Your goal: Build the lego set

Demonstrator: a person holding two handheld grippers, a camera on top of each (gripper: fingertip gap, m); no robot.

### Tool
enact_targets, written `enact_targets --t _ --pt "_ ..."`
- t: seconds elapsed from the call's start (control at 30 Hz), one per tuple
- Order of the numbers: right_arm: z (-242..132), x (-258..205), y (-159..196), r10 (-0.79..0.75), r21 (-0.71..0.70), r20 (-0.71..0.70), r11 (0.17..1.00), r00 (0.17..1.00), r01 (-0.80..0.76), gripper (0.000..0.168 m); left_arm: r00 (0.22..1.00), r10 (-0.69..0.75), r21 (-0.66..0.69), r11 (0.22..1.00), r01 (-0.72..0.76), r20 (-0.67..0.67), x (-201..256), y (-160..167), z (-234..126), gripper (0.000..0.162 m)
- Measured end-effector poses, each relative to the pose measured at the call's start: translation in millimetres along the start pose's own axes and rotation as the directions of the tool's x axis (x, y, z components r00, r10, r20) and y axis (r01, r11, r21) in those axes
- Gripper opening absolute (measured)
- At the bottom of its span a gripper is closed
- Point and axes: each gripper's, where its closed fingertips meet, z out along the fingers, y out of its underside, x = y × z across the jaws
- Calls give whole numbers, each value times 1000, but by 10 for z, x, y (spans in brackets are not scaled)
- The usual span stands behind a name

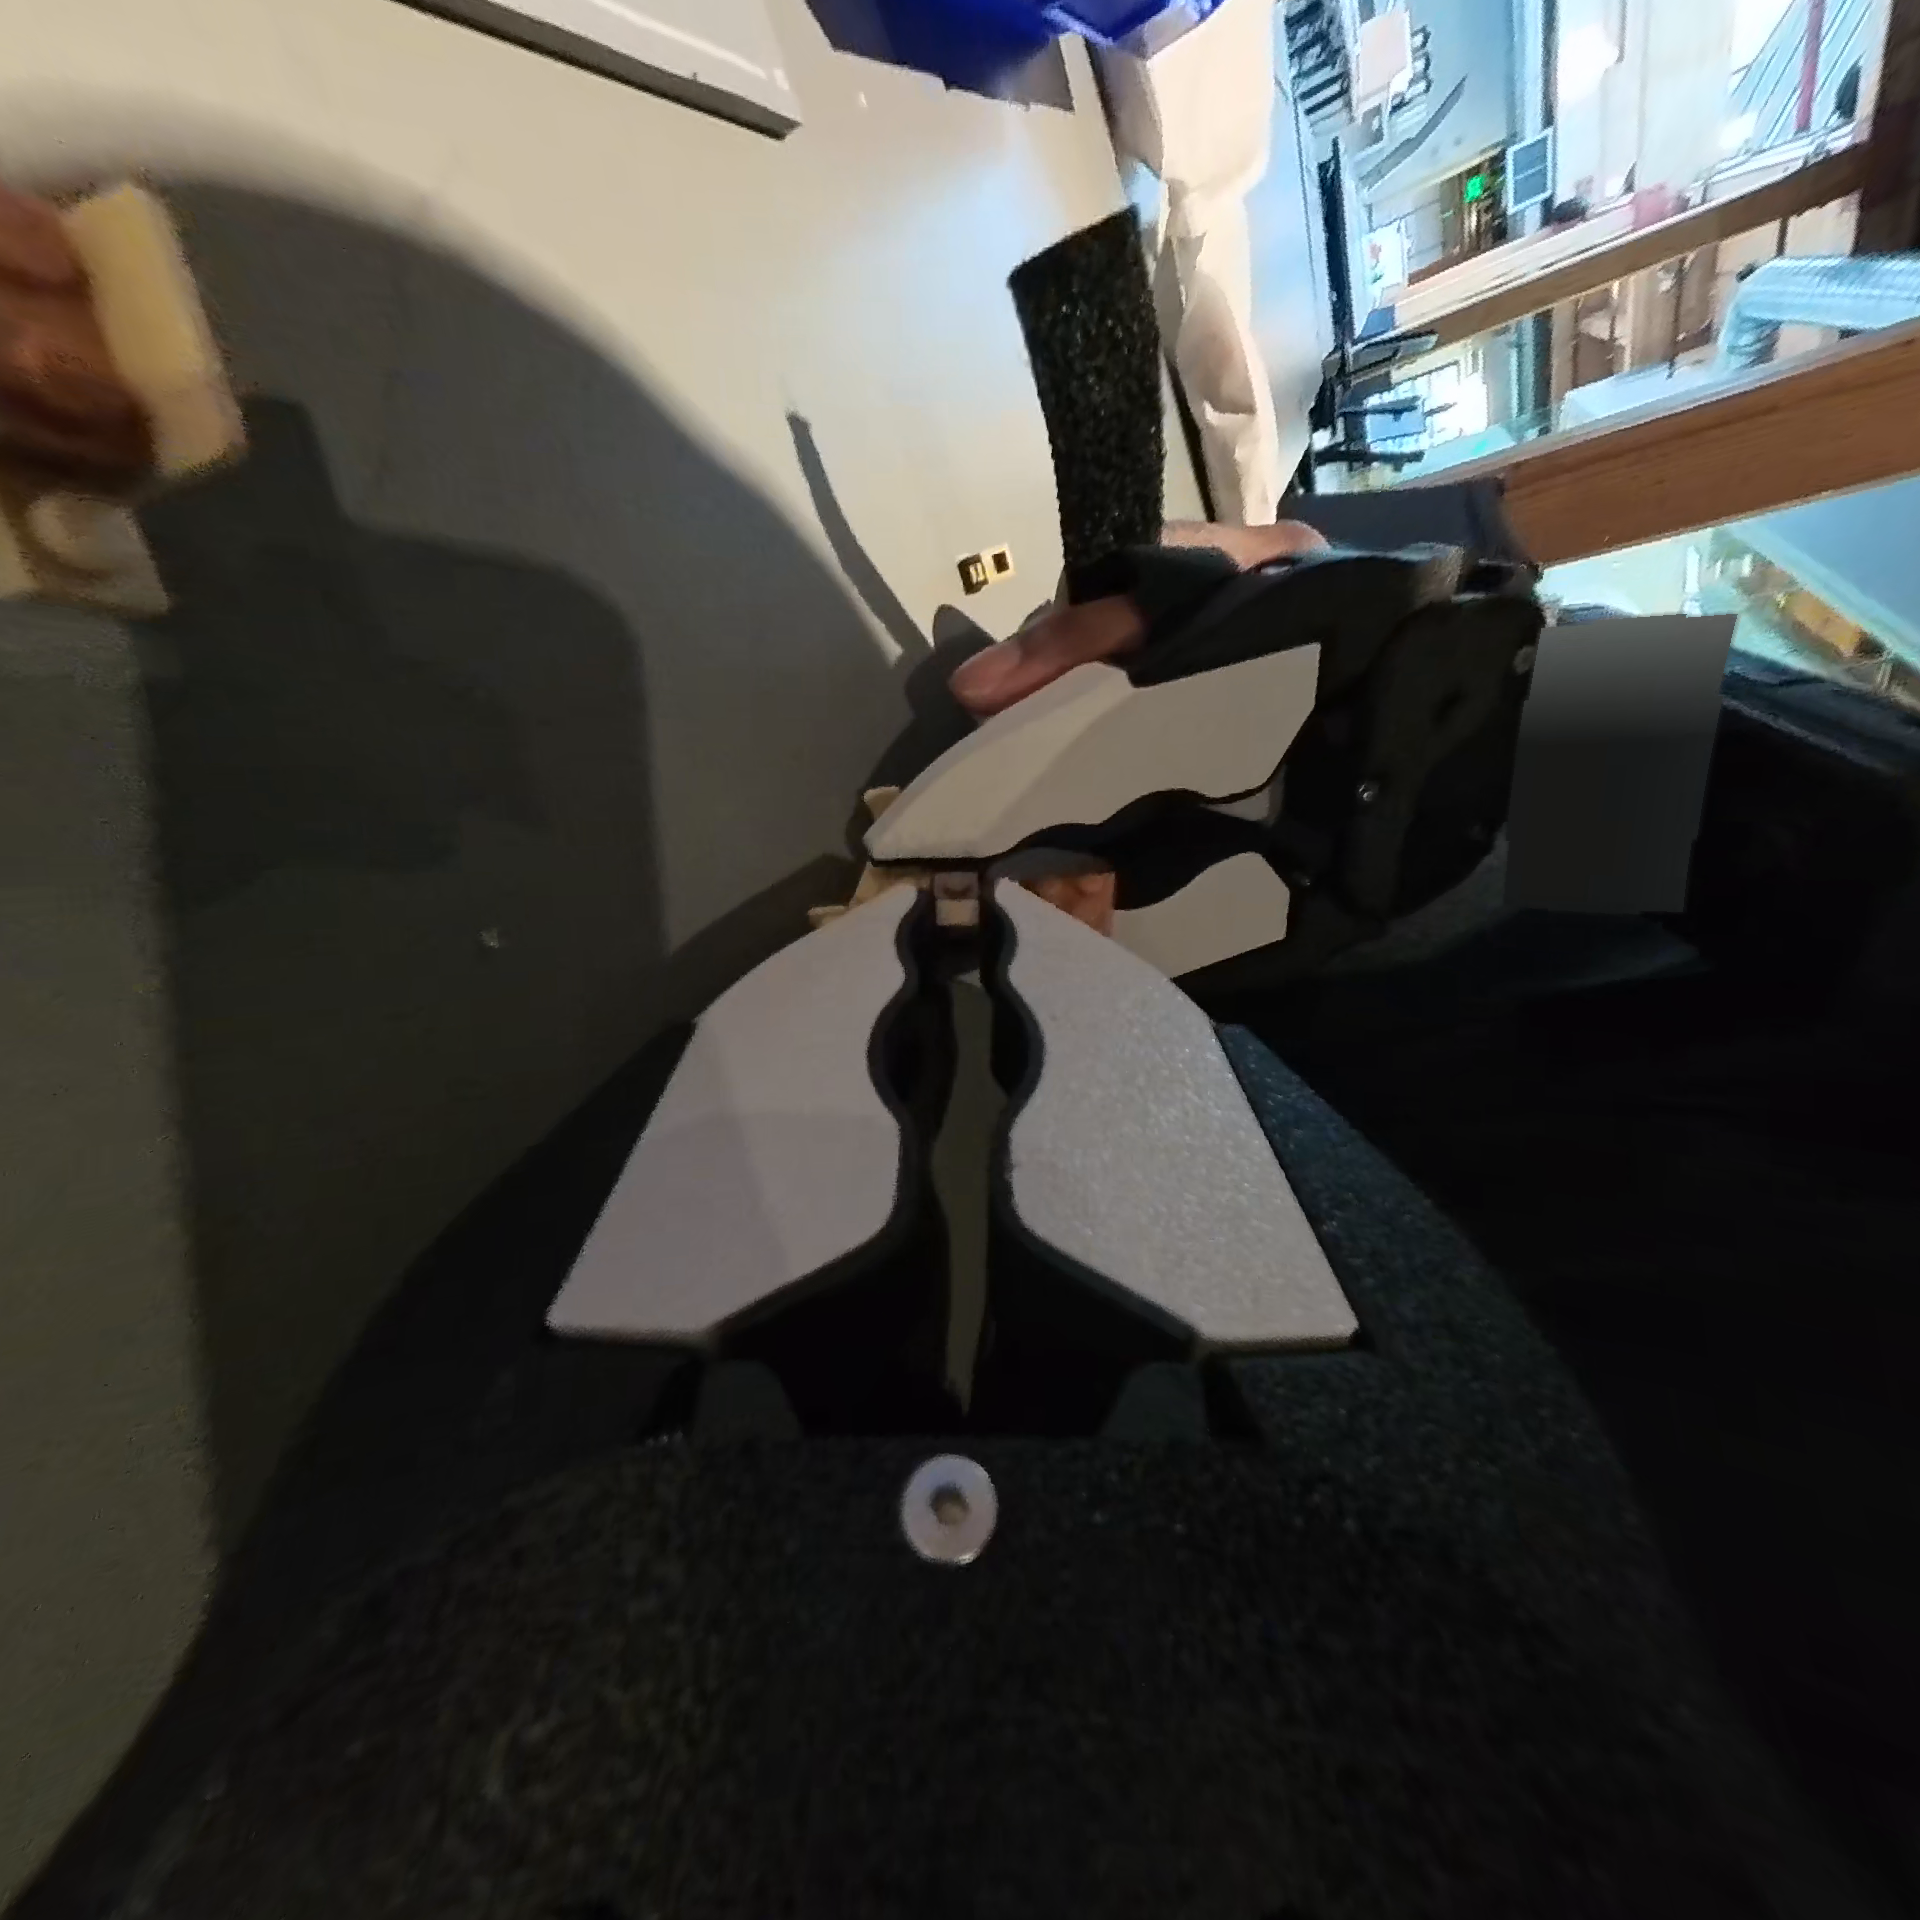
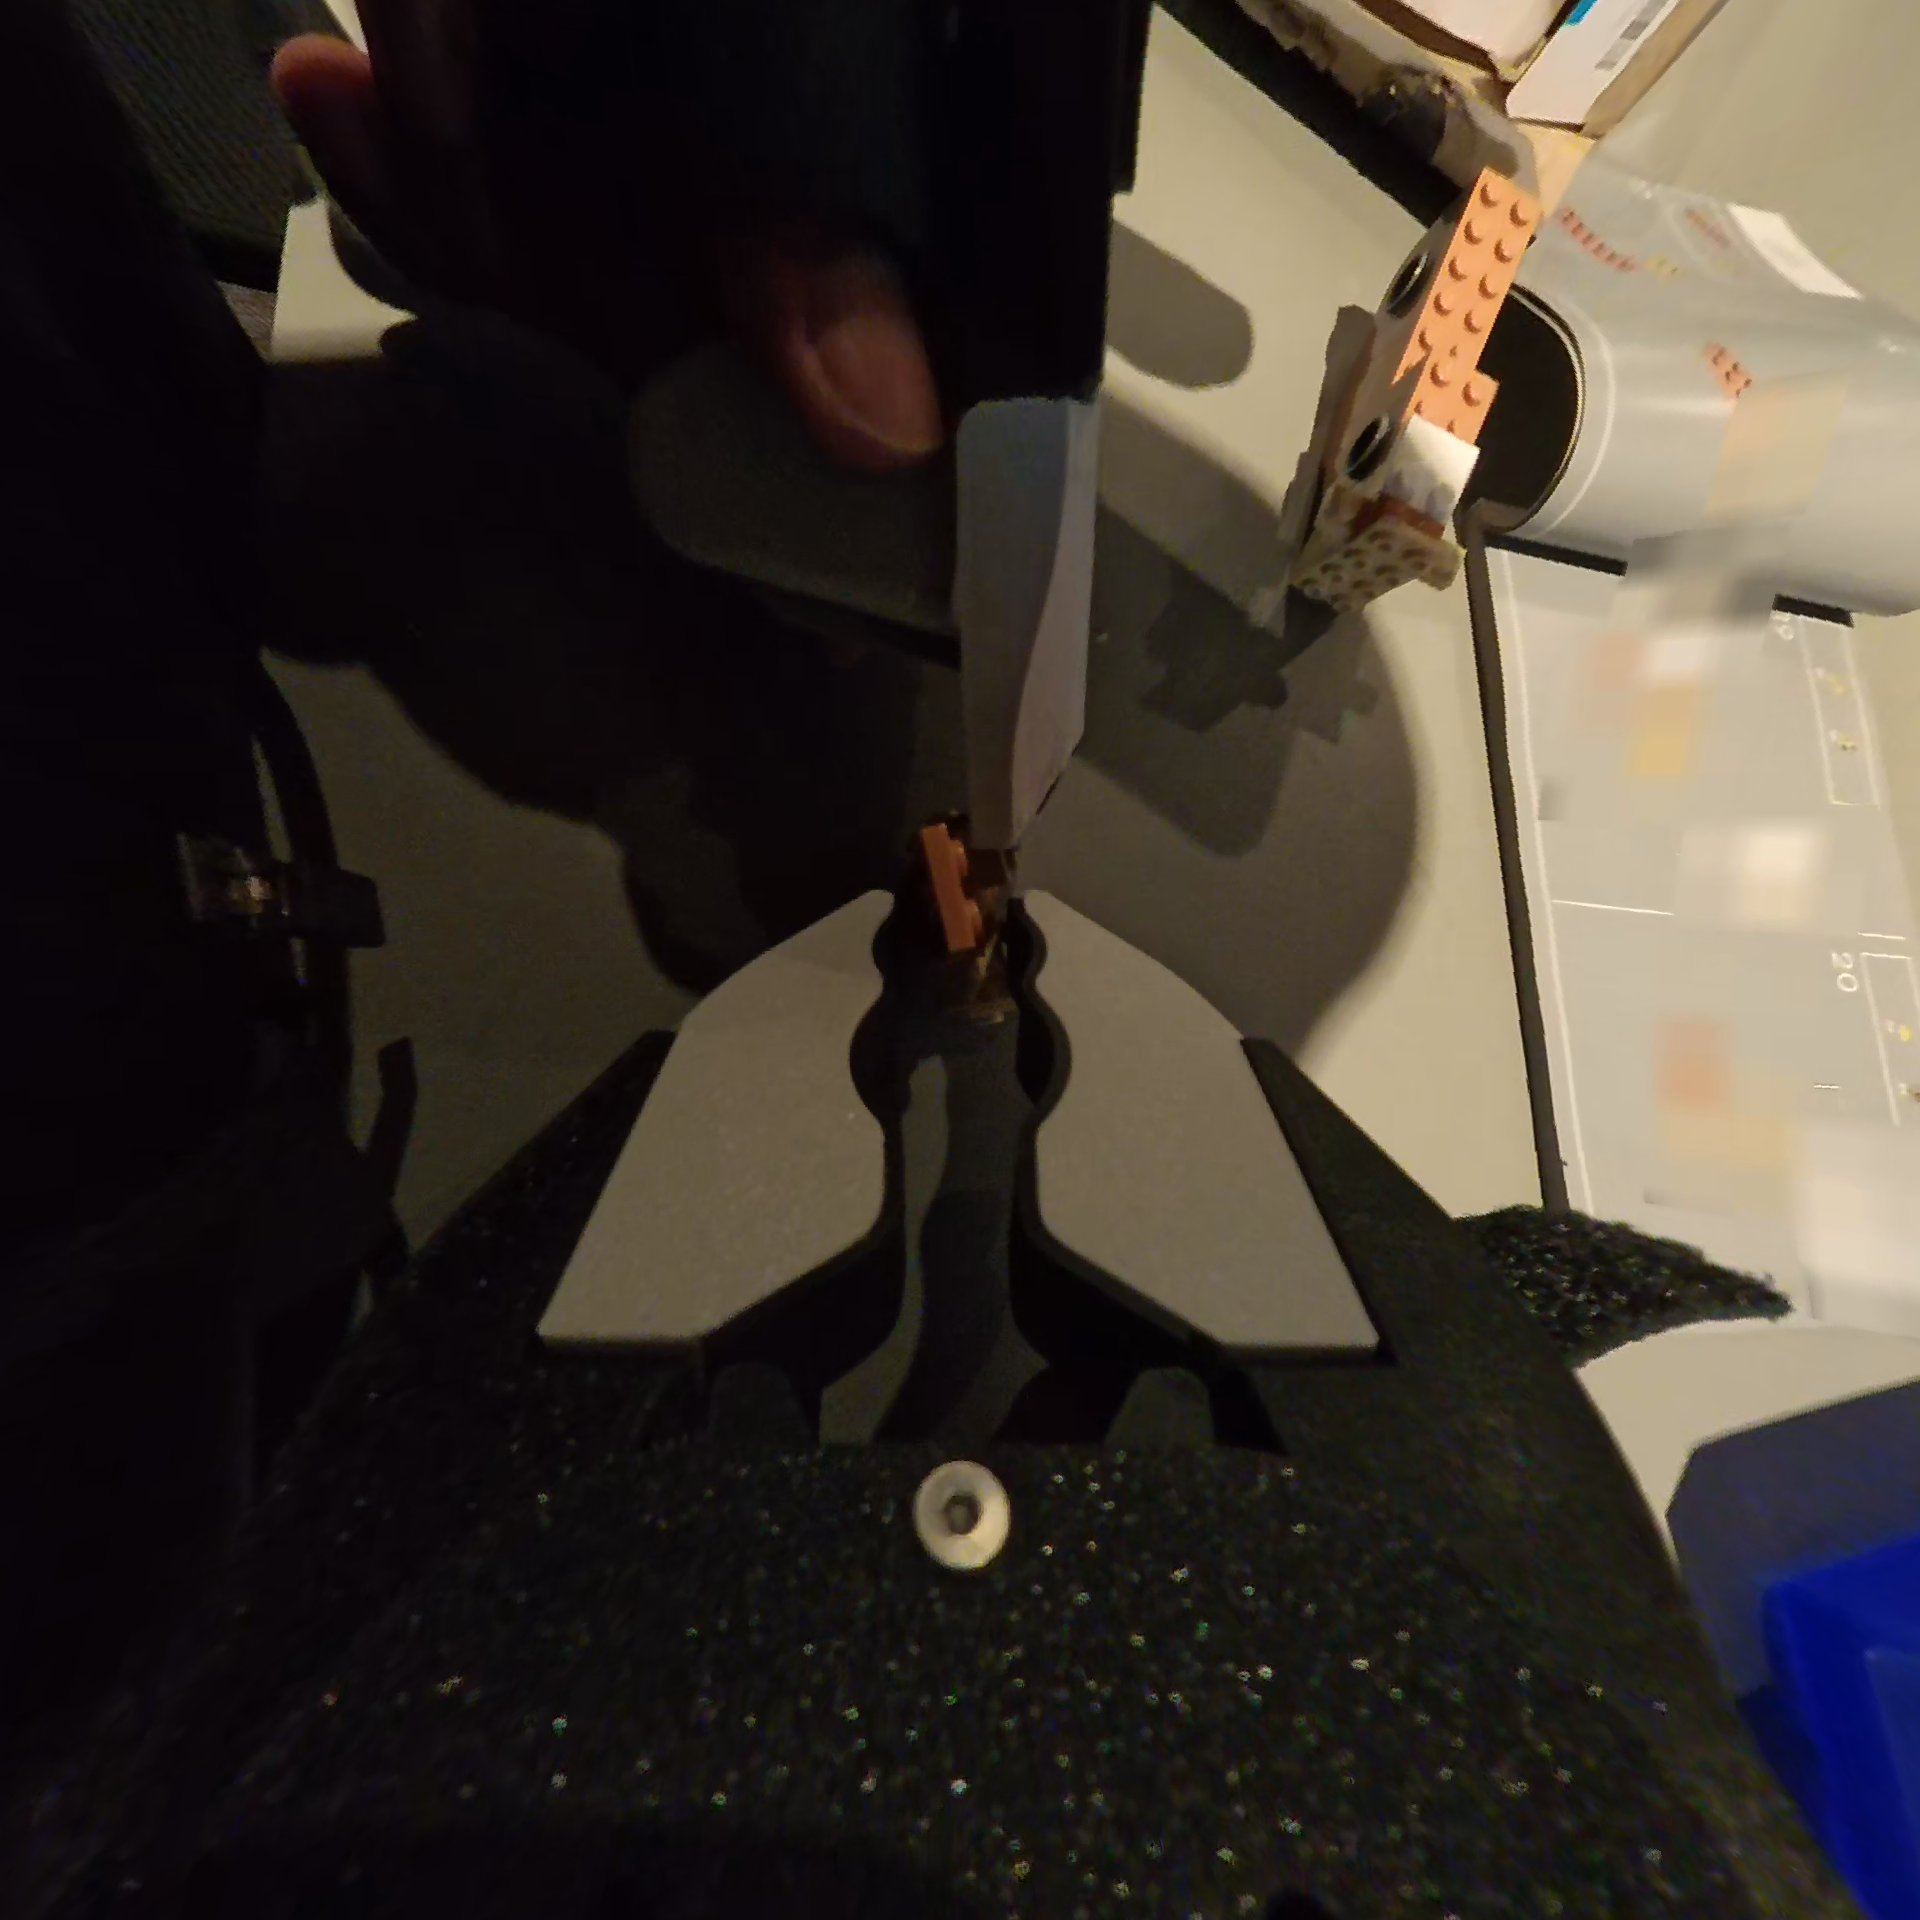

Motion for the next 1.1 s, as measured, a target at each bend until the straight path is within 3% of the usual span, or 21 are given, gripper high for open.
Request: enact_targets --t 0.47,1.1 --pt "-17 1 -69 -63 64 -28 996 998 64 28 1000 20 -28 999 -20 12 13 32 27 7" --pt "-8 -15 -74 -79 68 -20 994 997 80 18 996 73 -43 997 -71 43 -15 37 -10 9"
